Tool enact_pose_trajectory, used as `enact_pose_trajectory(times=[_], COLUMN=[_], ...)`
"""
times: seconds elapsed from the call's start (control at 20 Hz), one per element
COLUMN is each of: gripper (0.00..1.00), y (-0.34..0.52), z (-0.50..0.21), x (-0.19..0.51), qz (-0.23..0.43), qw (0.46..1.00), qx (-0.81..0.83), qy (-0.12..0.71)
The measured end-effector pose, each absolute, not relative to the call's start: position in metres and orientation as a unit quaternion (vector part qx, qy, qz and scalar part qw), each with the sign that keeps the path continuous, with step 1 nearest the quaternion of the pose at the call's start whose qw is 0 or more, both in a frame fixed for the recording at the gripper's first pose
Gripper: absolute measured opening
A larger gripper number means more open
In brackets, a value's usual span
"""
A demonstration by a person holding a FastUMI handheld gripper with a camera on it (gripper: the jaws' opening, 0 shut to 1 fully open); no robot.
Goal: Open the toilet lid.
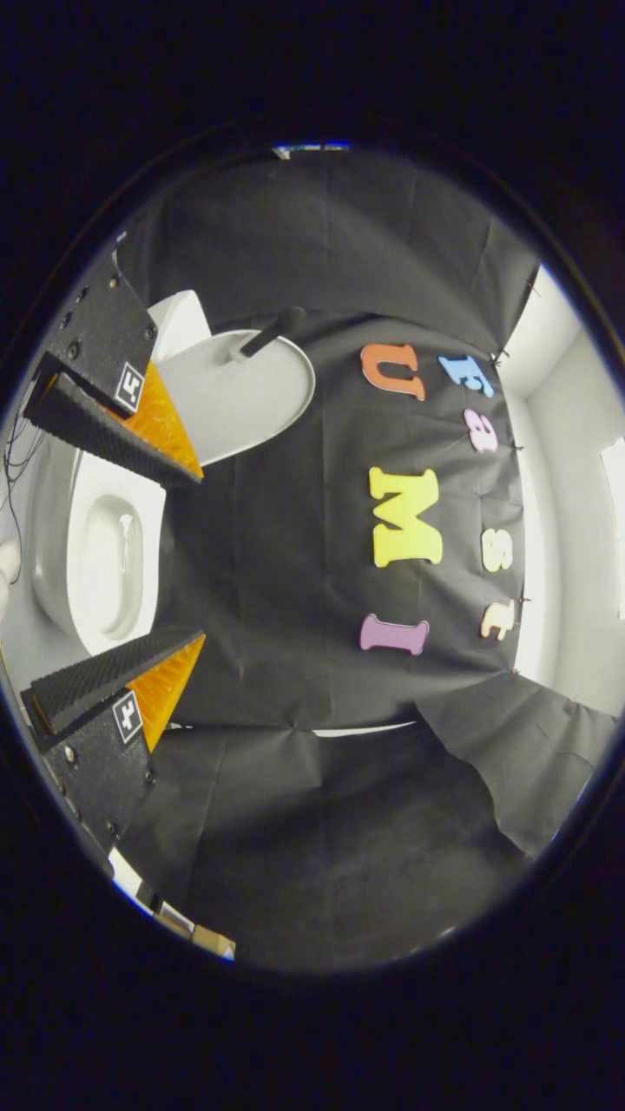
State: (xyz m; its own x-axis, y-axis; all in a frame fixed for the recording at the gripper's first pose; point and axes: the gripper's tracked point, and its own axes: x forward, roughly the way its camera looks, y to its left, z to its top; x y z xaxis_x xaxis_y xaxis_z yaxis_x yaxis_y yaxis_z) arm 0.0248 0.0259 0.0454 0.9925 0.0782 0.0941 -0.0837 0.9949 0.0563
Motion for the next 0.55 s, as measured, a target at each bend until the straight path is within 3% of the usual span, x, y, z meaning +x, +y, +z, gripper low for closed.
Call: enact_pose_trajectory(times=[0.55], gripper=[1.0], y=[0.001], z=[0.022], x=[0.028], qz=[0.023], qw=[0.999], qx=[0.033], qy=[-0.032])
